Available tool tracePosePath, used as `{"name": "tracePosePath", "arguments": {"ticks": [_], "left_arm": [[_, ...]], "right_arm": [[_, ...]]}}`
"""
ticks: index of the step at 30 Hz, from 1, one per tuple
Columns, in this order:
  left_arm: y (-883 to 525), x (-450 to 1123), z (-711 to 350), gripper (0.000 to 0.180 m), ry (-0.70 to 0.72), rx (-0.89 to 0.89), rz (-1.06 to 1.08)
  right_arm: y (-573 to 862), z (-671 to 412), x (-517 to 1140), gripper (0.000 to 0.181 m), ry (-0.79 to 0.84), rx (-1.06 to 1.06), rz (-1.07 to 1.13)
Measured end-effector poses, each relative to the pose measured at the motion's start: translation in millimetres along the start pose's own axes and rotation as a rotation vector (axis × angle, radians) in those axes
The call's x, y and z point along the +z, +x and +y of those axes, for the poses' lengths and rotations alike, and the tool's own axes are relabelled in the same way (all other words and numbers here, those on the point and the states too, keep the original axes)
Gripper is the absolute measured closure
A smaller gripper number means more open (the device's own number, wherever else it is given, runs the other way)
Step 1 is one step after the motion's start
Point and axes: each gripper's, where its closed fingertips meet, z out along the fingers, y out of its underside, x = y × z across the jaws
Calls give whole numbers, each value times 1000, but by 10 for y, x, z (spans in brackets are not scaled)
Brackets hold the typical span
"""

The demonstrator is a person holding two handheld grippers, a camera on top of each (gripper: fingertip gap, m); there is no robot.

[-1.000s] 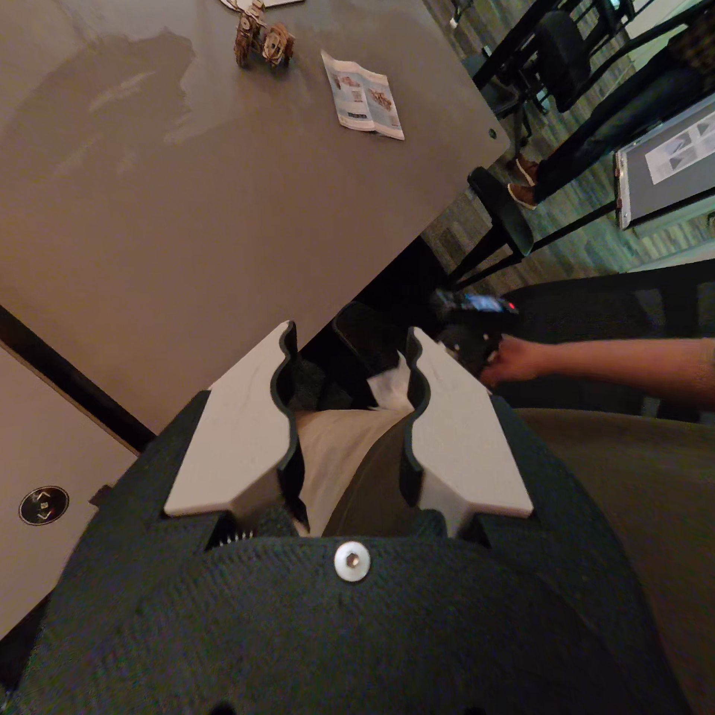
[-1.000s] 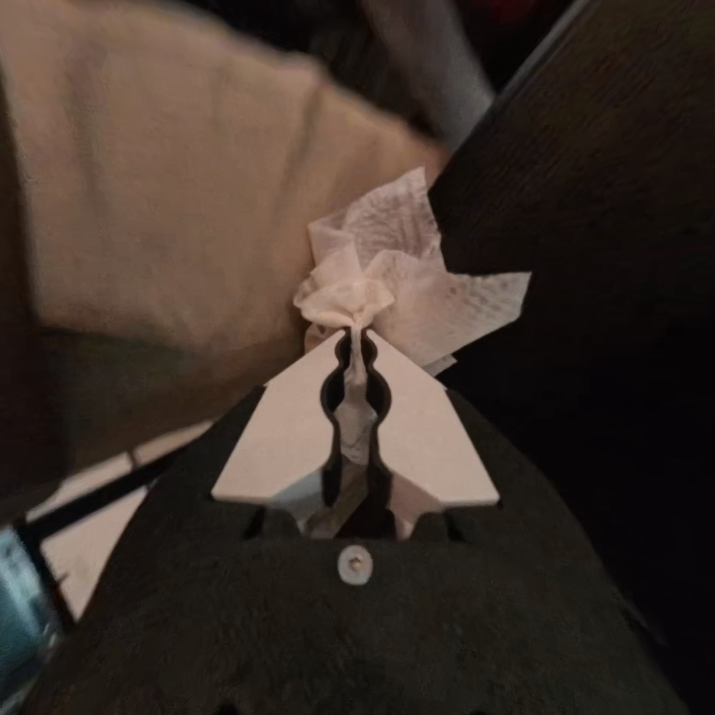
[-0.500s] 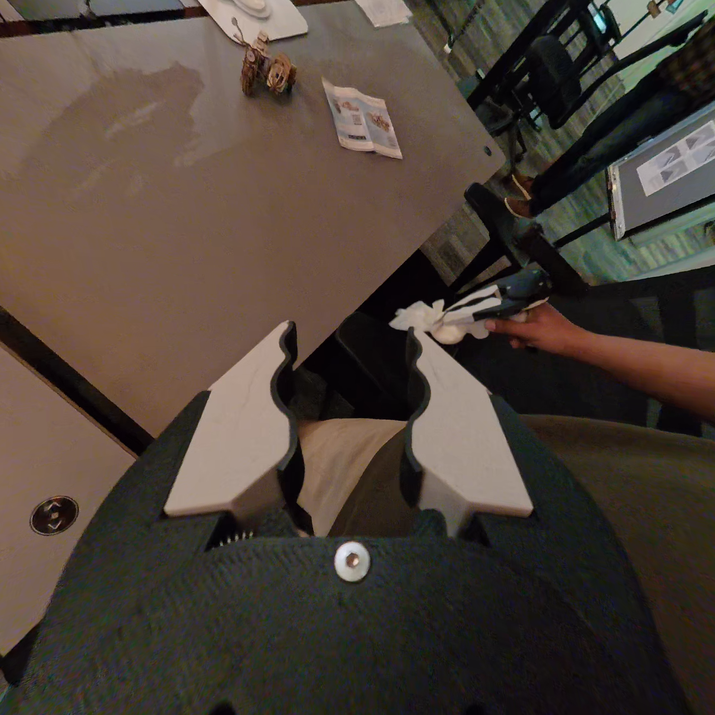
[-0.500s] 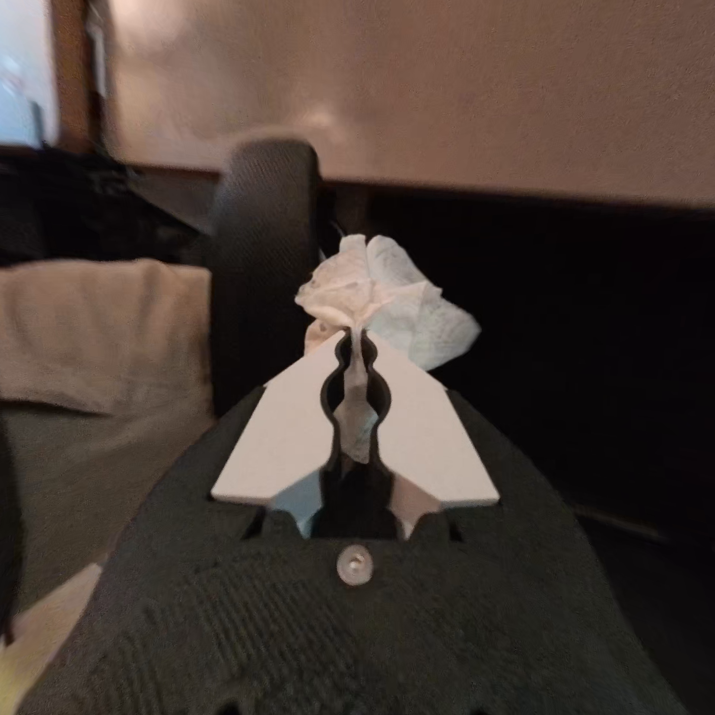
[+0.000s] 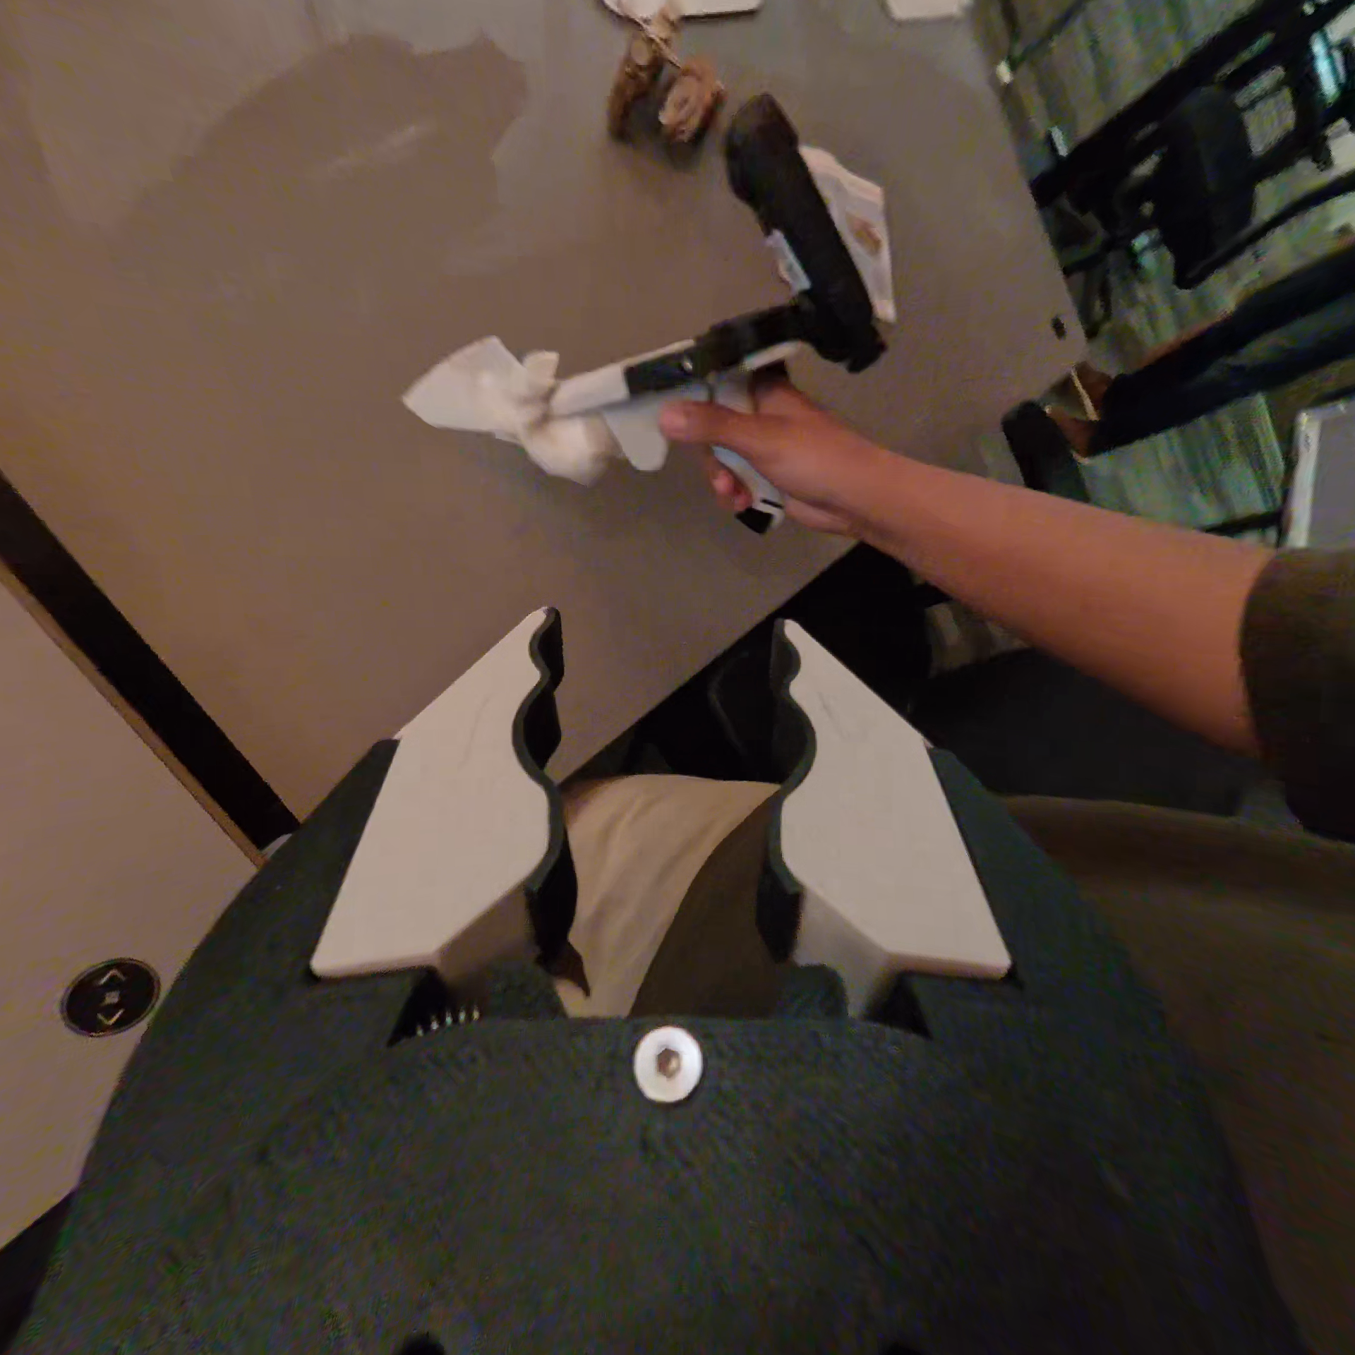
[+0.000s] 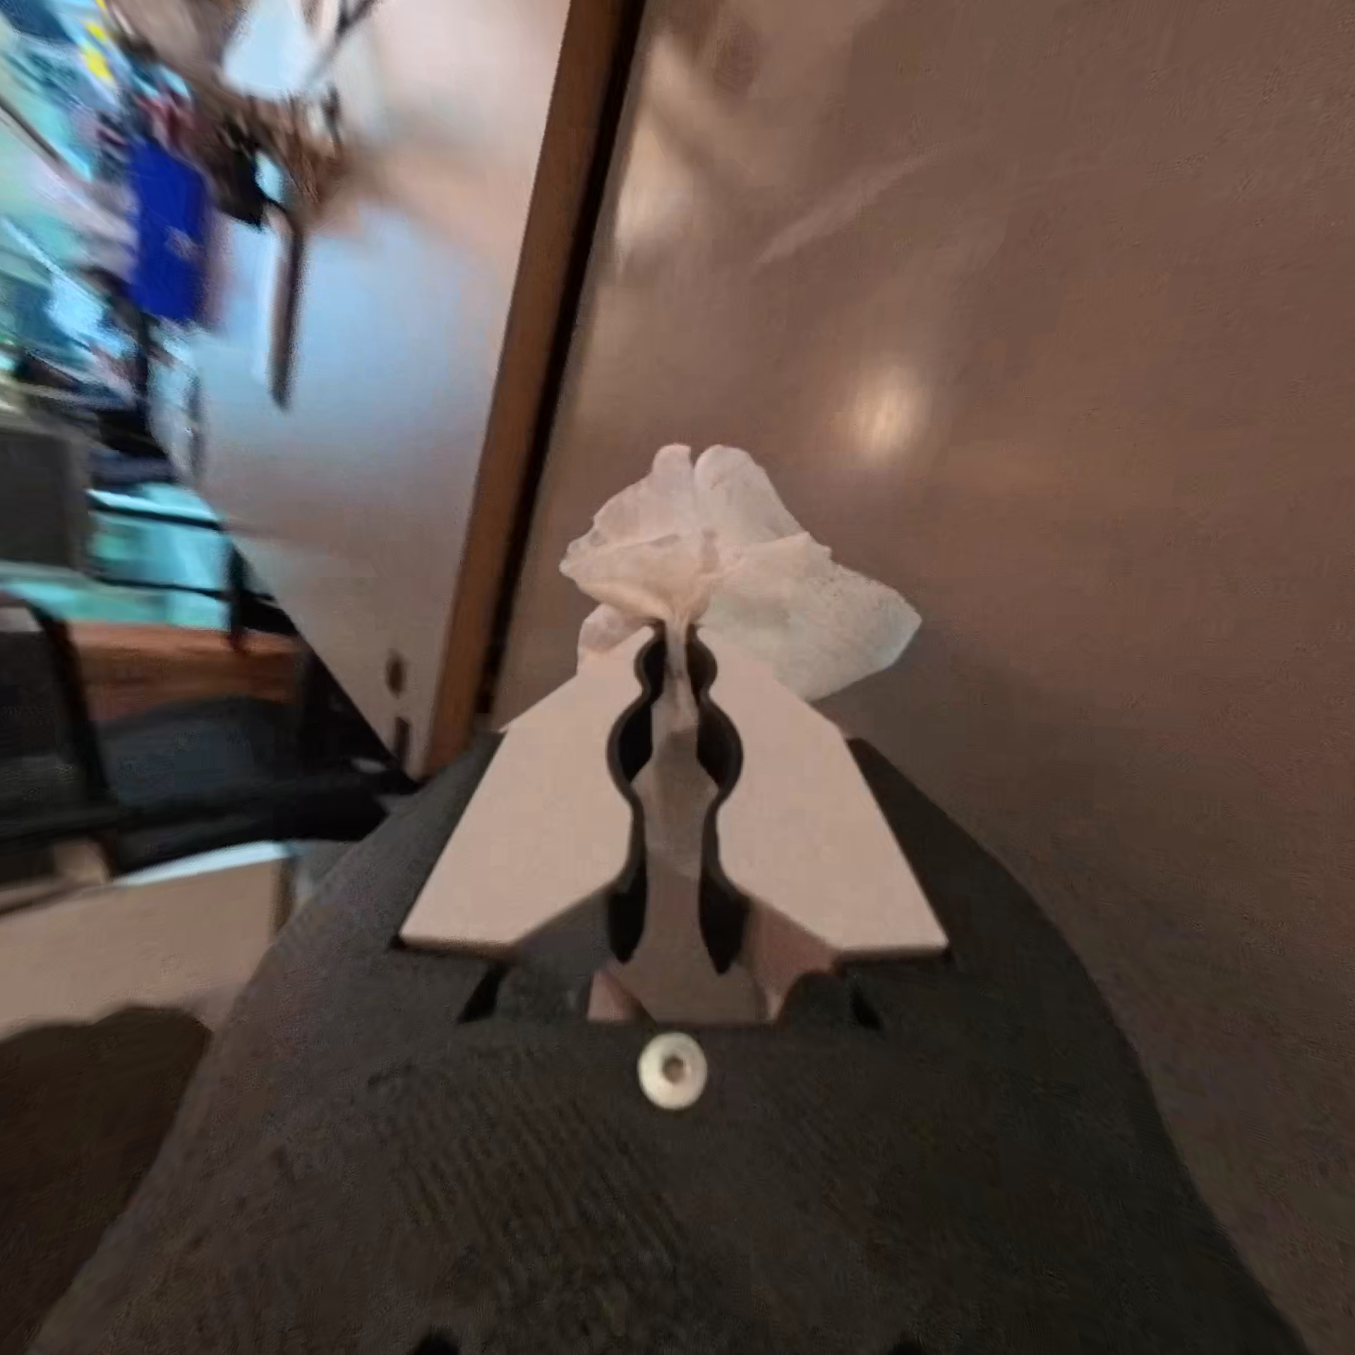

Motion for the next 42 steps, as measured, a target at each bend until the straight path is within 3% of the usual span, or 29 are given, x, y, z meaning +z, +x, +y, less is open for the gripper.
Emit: {"name": "tracePosePath", "arguments": {"ticks": [1, 6, 9, 12, 17, 21, 24, 32, 36, 42], "left_arm": [[-58, 46, -95, 128, 1, -26, -18], [-370, 79, -465, 128, 6, -100, -139], [-548, 108, -537, 128, -4, -139, -188], [-636, 166, -551, 128, -23, -166, -203], [-723, 291, -606, 128, -55, -176, -211], [-779, 372, -690, 128, -66, -174, -208], [-808, 406, -710, 128, -81, -164, -215], [-862, 472, -670, 128, -103, -185, -220], [-848, 503, -705, 128, -105, -175, -221], [-858, 512, -713, 129, -104, -193, -223]], "right_arm": [[107, -197, 144, 178, -4, 77, -24], [949, -1075, 385, 179, 93, 440, 45], [1488, -1209, 388, 178, 66, 487, 175], [1650, -1351, 346, 179, 61, 299, 285], [1538, -1380, 388, 176, -25, -279, 540], [1377, -1365, 413, 162, 30, -551, 600], [1284, -1320, 387, 136, 92, -661, 587], [1184, -1121, 400, 124, 3, -919, 542], [1160, -1114, 543, 137, -57, -1011, 527], [1237, -1130, 756, 162, -116, -922, 487]]}}
